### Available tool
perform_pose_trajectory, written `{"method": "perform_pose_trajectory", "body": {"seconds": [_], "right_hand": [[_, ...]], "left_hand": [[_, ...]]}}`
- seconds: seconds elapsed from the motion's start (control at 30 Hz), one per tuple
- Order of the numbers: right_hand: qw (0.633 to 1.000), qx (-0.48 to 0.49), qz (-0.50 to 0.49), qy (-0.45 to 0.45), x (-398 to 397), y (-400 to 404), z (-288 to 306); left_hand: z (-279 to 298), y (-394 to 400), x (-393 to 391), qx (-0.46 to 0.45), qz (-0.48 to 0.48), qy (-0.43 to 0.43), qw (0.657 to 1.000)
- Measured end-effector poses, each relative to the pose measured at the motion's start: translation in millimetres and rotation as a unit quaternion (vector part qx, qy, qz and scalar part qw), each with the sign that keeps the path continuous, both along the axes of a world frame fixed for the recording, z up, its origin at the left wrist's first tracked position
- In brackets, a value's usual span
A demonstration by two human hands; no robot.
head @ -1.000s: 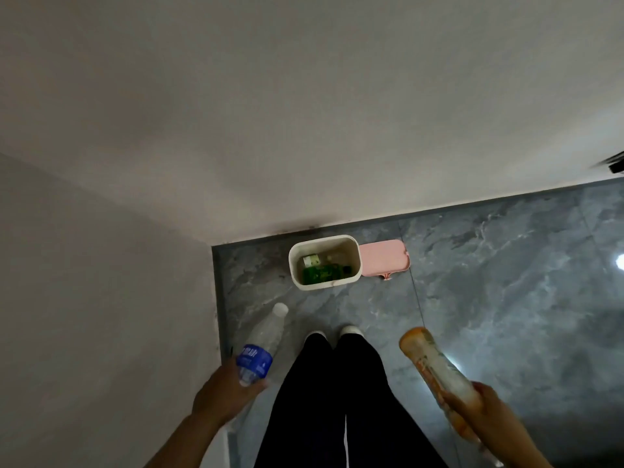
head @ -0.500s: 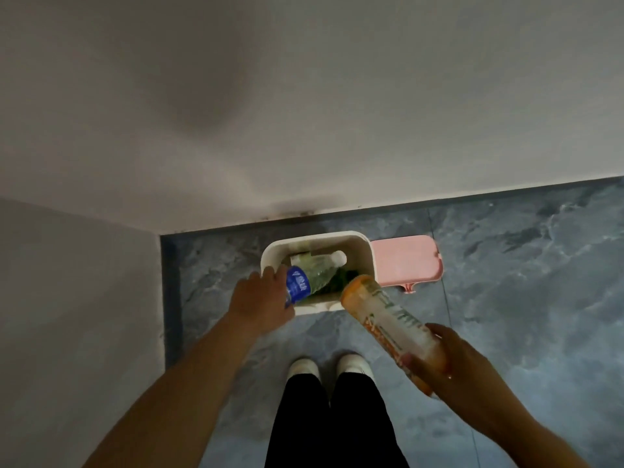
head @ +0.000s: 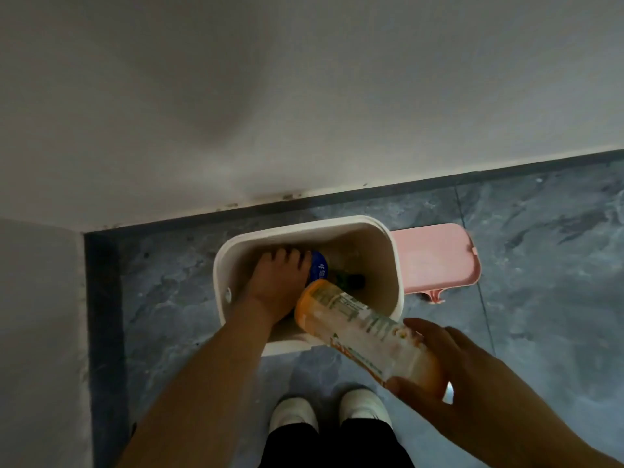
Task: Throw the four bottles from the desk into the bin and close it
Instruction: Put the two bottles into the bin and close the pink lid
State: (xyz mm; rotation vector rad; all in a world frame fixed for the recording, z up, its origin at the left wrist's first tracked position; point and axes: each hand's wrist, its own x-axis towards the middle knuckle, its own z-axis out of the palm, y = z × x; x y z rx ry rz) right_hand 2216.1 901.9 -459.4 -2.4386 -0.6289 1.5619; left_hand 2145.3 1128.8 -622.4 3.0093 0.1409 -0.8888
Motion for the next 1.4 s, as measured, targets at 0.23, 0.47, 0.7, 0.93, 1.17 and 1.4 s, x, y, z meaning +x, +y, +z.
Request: {"method": "perform_pose_trajectory", "body": {"seconds": [0.23, 0.47, 0.7, 0.93, 1.17, 1.4], "right_hand": [[0.998, 0.023, 0.021, -0.055, 7.8, 7.5, -16.6], [0.986, 0.035, 0.113, -0.115, 13.9, 30.7, -21.9], [0.970, 0.089, 0.173, -0.149, 15.6, 88.1, -51.5], [0.974, 0.096, 0.168, -0.121, 15.2, 95.9, -79.5], [0.979, 0.102, 0.149, -0.099, 11.1, 95.0, -88.2], [0.975, 0.168, -0.020, -0.142, 19.0, 58.5, -69.4]], "left_hand": [[19.3, 5.2, -7.1, -0.073, 0.074, -0.048, 0.993], [72.6, 4.9, -35.4, -0.133, 0.200, -0.067, 0.968], [99.0, 8.3, -56.4, -0.167, 0.292, -0.148, 0.930], [95.0, 10.0, -57.5, -0.173, 0.315, -0.165, 0.919], [89.7, 11.0, -57.5, -0.167, 0.340, -0.162, 0.911], [99.5, 7.7, -61.5, -0.174, 0.372, -0.173, 0.895]]}}
